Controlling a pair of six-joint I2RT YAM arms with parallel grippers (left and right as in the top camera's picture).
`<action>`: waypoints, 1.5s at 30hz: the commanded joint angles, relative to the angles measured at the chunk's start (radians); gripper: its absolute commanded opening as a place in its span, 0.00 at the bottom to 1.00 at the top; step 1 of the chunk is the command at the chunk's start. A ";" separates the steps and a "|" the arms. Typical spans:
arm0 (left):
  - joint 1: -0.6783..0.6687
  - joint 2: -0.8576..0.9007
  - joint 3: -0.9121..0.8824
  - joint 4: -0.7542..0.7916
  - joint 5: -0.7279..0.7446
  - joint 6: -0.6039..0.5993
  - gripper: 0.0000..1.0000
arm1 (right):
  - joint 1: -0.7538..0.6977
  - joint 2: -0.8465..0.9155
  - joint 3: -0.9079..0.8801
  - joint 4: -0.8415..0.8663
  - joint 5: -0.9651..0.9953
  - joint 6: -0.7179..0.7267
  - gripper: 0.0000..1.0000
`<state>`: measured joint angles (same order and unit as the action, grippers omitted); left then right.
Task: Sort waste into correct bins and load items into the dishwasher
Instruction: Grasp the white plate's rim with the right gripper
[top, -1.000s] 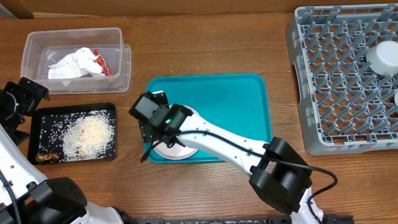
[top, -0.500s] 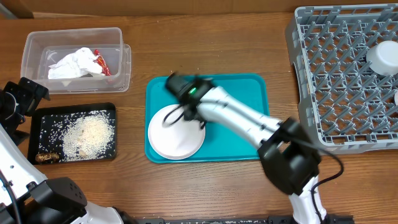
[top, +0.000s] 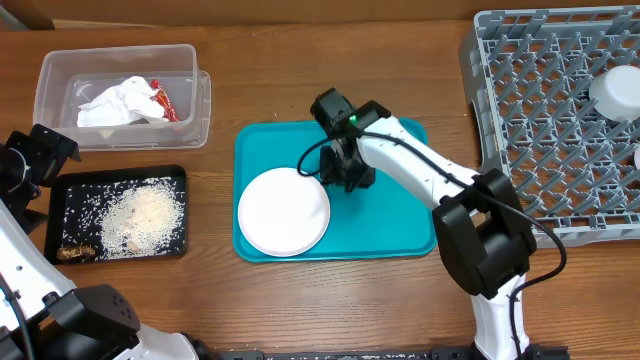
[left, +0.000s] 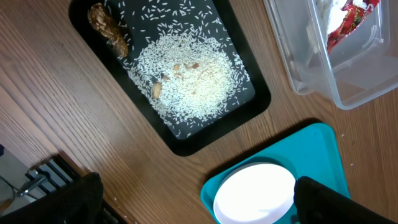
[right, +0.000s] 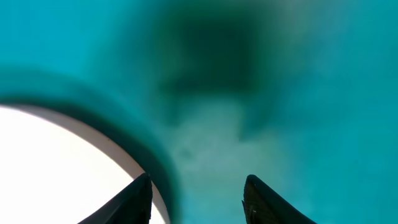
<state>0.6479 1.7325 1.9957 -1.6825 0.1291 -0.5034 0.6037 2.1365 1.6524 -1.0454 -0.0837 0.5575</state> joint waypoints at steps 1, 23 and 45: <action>-0.007 -0.003 -0.005 0.000 -0.006 -0.017 1.00 | 0.005 0.006 -0.019 -0.006 -0.049 -0.040 0.49; -0.007 -0.003 -0.005 0.000 -0.006 -0.017 1.00 | 0.013 -0.005 -0.105 0.002 -0.053 -0.039 0.40; -0.007 -0.003 -0.005 0.000 -0.006 -0.017 1.00 | 0.097 -0.064 -0.060 -0.005 -0.101 -0.075 0.56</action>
<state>0.6479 1.7325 1.9957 -1.6825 0.1291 -0.5034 0.6819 2.1075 1.6173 -1.0557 -0.2504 0.4465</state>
